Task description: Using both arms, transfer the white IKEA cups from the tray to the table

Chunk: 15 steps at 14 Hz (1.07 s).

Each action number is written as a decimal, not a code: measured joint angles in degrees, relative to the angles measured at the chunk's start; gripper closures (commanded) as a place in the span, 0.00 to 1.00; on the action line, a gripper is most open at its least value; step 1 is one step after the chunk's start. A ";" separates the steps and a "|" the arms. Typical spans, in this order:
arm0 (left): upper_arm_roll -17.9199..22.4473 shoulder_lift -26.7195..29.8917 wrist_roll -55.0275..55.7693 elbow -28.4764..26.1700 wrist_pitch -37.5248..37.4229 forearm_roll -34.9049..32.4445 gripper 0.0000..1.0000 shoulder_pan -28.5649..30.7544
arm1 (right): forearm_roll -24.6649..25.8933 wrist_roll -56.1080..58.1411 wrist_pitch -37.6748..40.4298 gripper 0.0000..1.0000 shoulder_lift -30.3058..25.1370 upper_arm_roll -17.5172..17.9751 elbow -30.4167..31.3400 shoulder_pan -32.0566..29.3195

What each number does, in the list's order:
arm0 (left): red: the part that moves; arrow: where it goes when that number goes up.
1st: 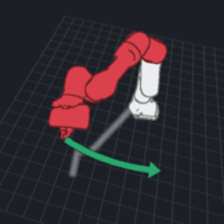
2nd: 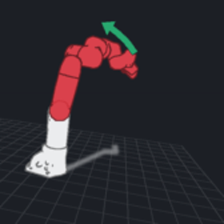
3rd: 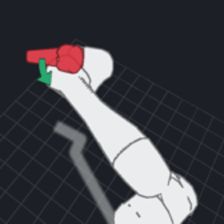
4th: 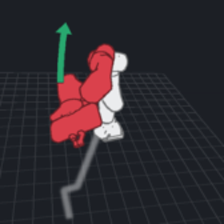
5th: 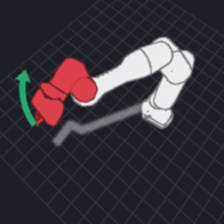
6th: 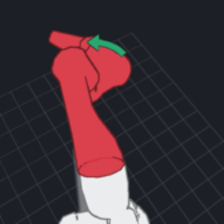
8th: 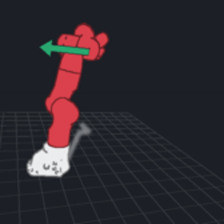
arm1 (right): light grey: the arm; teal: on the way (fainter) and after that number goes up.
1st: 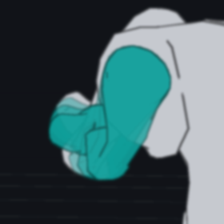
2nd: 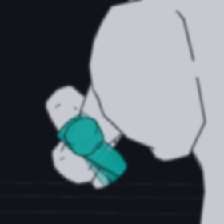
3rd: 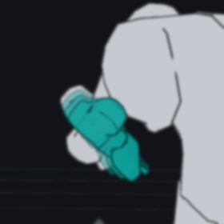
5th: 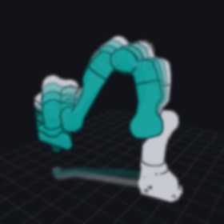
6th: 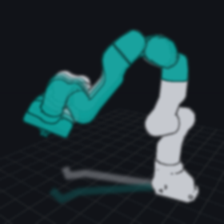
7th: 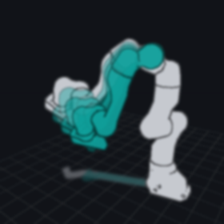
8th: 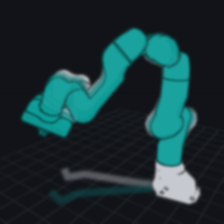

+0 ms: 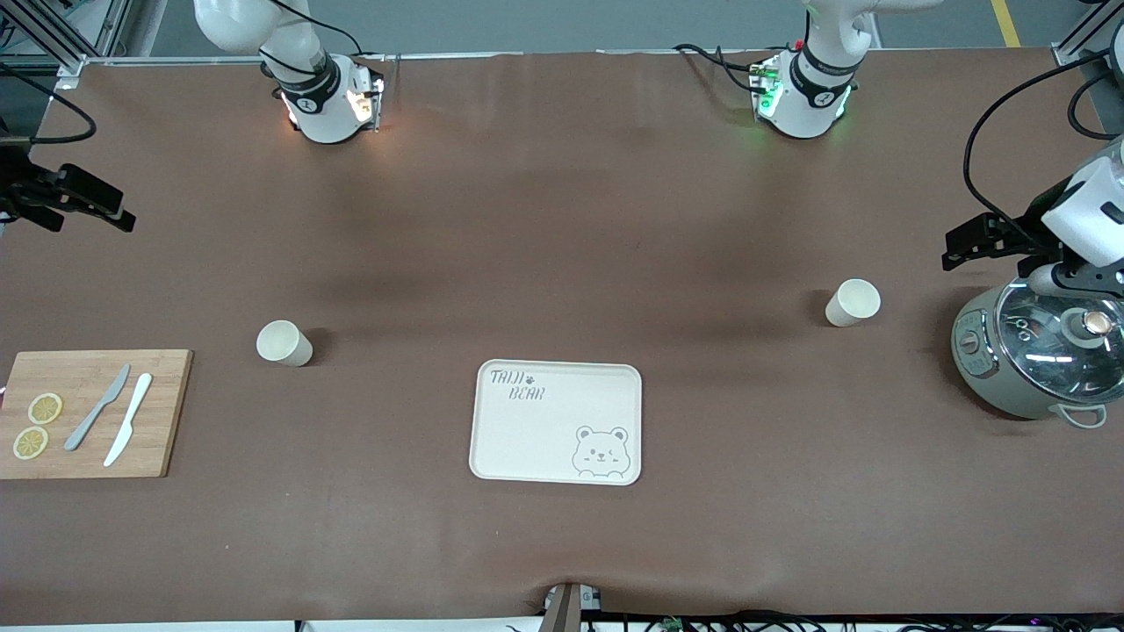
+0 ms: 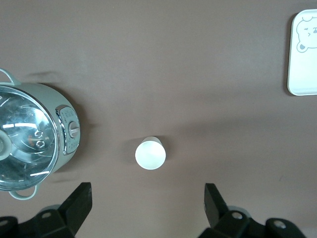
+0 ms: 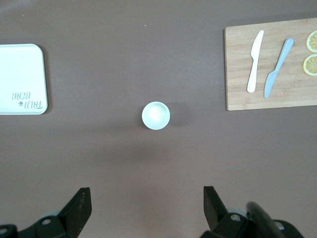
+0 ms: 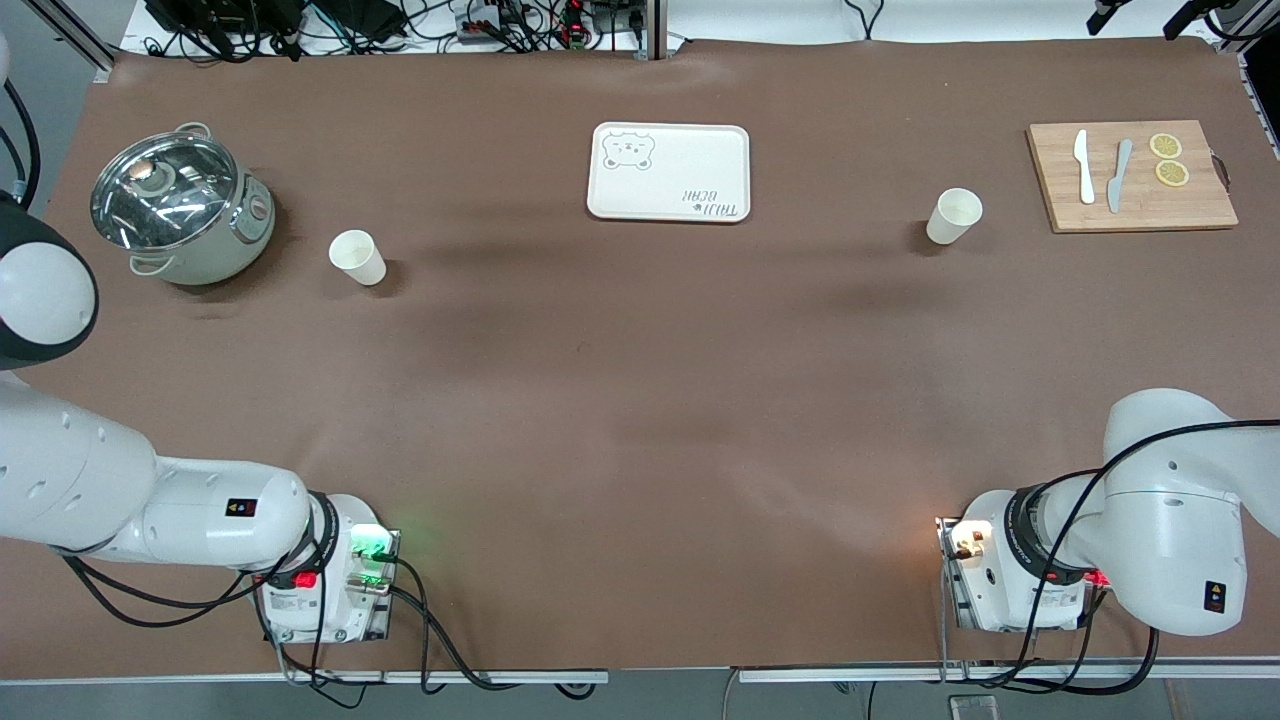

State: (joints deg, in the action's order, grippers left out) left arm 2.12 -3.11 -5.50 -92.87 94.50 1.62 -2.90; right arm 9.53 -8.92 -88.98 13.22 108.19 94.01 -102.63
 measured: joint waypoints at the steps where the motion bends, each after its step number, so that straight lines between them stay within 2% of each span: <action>1: 0.00 -0.02 -0.02 0.00 0.00 0.00 0.00 -0.01 | 0.00 0.02 -0.08 0.00 -0.36 0.13 0.00 0.00; 4: -0.23 -0.15 -0.04 0.00 0.03 0.00 0.00 -0.10 | -0.01 0.35 -0.16 0.00 -0.46 -0.31 0.00 0.72; 5: -0.27 -0.18 -0.04 0.00 0.03 -0.07 0.00 -0.10 | -0.05 0.33 -0.05 0.00 -0.49 -2.39 -0.02 3.04; 6: -0.28 -0.20 -0.07 0.00 0.04 -0.34 0.00 -0.10 | -0.09 0.03 0.35 0.00 -0.52 -6.89 -0.24 7.77; 10: -0.42 -0.21 -0.09 0.01 0.14 -1.32 0.00 -0.10 | -0.14 -1.77 5.28 0.00 -1.12 -33.12 -5.70 34.67; 15: -0.45 -0.21 -0.09 0.06 0.41 -2.06 0.00 -0.08 | -1.67 -2.38 6.75 0.00 -6.76 -70.21 -9.46 71.49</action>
State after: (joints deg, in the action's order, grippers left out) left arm 1.67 -3.32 -5.59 -92.81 94.91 -0.44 -2.98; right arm 7.86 -11.30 -82.23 6.46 37.98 84.55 -31.14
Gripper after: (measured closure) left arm 0.000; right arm 0.000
